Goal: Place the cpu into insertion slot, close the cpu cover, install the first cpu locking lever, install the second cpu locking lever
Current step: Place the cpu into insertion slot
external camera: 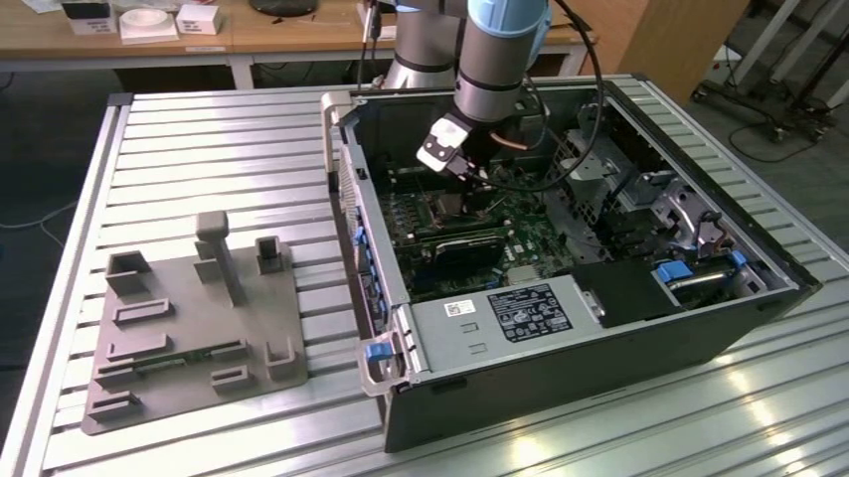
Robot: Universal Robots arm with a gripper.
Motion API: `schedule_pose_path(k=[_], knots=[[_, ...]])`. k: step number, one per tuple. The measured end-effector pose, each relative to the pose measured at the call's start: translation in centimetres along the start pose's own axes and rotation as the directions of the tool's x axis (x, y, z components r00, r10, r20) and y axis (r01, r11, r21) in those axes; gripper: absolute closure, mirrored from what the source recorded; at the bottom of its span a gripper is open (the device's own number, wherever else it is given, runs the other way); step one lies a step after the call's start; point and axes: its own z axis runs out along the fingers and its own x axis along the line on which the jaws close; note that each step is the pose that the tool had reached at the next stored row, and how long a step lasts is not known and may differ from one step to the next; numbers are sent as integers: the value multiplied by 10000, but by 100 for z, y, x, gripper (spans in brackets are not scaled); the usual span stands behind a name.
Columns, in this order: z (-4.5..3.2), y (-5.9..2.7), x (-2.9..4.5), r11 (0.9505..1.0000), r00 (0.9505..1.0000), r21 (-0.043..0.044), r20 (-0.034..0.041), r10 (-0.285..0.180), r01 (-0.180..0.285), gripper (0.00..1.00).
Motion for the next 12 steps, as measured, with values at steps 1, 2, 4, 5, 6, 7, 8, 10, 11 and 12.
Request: schedule_pose_path(k=[1,2,4,5,6,7,8,10,11,12], knots=[[2,0,0,10000,10000,0,1,1,-1,46],[3,0,-1,10000,10000,1,2,10,-10,46],[6,-1,-1,10000,10000,1,3,41,-41,46],[7,-1,-1,10000,10000,1,3,63,-63,46],[9,-1,-1,10000,10000,-1,3,90,-90,46],[10,-1,-1,9999,9999,-1,4,105,-105,46],[13,-1,-1,9999,9999,-1,3,105,-105,46],[17,-1,0,9999,9999,0,6,107,-107,46],[19,-2,0,9999,9999,1,7,106,-106,46],[20,-2,1,9999,9999,1,7,106,-106,46]])
